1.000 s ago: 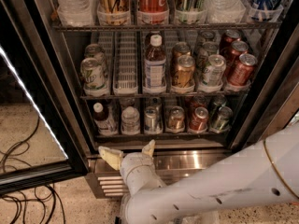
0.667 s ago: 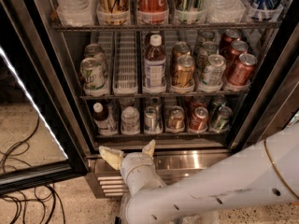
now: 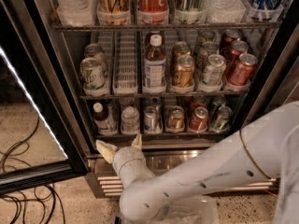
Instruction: Pick water bottle from bottom shelf of fridge
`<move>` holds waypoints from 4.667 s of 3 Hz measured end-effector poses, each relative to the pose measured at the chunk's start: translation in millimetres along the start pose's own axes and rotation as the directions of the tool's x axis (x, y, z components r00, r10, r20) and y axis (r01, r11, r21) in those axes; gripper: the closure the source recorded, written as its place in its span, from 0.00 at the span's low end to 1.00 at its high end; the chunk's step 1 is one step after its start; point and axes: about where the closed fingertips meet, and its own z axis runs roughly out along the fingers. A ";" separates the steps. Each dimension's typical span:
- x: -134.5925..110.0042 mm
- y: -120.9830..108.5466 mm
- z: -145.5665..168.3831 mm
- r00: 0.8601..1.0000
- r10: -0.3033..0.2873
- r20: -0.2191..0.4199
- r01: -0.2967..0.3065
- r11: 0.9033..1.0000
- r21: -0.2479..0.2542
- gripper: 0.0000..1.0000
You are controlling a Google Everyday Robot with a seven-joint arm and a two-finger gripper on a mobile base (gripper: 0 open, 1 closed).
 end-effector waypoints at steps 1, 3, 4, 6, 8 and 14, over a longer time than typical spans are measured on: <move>-3.1 -1.1 25.5 0.999 -0.011 0.033 0.011 1.000 -0.001 0.19; -4.7 -12.0 50.1 0.996 -0.043 0.083 0.040 0.998 0.041 0.21; -4.3 -19.9 51.9 0.991 -0.073 0.113 0.061 0.993 0.104 0.21; -12.5 -23.6 65.3 0.977 -0.128 0.169 0.101 0.982 0.160 0.20; -23.0 -26.7 74.6 0.961 -0.170 0.217 0.127 0.972 0.197 0.22; -26.6 -33.2 64.2 0.951 -0.199 0.237 0.137 0.958 0.251 0.41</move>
Offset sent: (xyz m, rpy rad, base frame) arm 0.0602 0.0079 -0.0100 -0.0165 -0.1007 -0.0330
